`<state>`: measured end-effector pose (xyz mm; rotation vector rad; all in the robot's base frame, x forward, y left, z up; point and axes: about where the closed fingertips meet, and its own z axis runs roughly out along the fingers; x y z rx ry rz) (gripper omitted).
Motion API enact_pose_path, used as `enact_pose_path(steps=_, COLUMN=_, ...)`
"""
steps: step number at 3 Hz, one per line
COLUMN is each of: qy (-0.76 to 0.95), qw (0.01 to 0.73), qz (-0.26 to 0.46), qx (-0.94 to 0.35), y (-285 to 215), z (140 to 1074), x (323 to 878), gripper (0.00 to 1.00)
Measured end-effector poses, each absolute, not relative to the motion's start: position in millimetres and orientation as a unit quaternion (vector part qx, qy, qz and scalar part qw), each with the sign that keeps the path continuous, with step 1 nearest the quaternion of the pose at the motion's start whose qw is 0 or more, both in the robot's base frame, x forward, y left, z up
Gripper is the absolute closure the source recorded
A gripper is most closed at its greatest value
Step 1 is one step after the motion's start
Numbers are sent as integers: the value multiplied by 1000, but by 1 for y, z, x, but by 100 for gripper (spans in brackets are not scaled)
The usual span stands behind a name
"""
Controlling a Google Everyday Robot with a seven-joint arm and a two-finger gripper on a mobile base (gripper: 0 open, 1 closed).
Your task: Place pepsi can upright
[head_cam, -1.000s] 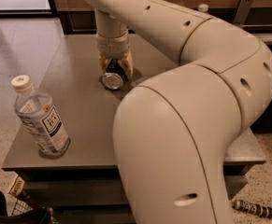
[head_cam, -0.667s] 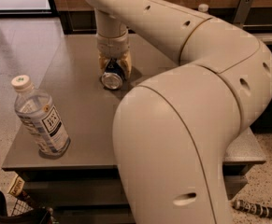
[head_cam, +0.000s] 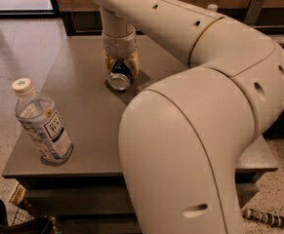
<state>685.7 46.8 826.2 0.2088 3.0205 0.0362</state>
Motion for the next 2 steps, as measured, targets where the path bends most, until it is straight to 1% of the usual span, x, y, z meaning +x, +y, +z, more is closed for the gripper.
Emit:
enact_pose_path(steps=1, qy=992, qw=101, qz=18, qx=67, y=25, z=849, x=693, gripper=100)
enact_pose_path(steps=2, qy=984, qw=166, qz=43, qx=50, y=2, z=880, x=696, gripper=100)
